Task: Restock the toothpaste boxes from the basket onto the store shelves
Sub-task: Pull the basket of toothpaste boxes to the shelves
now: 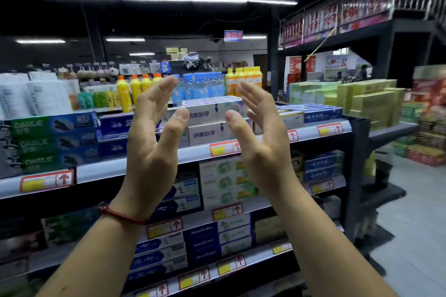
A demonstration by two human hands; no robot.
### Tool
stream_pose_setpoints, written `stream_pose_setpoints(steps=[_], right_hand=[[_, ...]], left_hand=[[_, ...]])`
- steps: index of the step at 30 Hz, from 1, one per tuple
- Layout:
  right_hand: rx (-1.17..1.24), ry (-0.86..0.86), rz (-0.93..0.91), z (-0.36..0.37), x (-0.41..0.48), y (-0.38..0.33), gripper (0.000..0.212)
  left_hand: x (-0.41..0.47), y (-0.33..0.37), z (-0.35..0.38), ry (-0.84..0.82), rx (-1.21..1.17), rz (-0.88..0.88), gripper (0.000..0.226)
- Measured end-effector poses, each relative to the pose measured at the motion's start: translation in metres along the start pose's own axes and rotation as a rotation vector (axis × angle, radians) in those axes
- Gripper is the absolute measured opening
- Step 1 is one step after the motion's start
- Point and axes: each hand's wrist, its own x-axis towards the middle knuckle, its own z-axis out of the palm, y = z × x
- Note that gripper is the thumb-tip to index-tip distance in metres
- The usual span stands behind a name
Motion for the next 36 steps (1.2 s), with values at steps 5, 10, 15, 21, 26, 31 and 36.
stream_pose_setpoints(steps=[5,10,15,21,26,31,36], right_hand=[[-0.070,0.081,0.033,-0.065,0.002,0.022,0.051],[-0.151,0.119,0.070,-0.169,0.010,0.055,0.050],[-0.266,0.121,0.119,-0.301,0.025,0.088,0.052],[-0.467,0.166,0.179,-0.451,0.039,0.115,0.053],[-0.692,0.247,0.215,-0.565,0.037,0.142,0.055],[-0.957,0.312,0.248,-0.667,0.034,0.188,0.056],[-1.248,0.338,0.317,-0.763,0.042,0.241,0.060]], left_hand=[[0.002,-0.007,0.071,-0.063,-0.078,-0.052,0.048],[0.004,-0.005,0.188,-0.136,-0.148,-0.042,0.049],[0.016,0.003,0.324,-0.177,-0.200,0.012,0.051],[0.022,0.019,0.486,-0.282,-0.284,-0.009,0.053],[0.021,0.025,0.613,-0.415,-0.283,0.069,0.057],[0.018,0.018,0.737,-0.513,-0.266,0.208,0.064],[0.025,-0.009,0.871,-0.608,-0.254,0.340,0.063]])
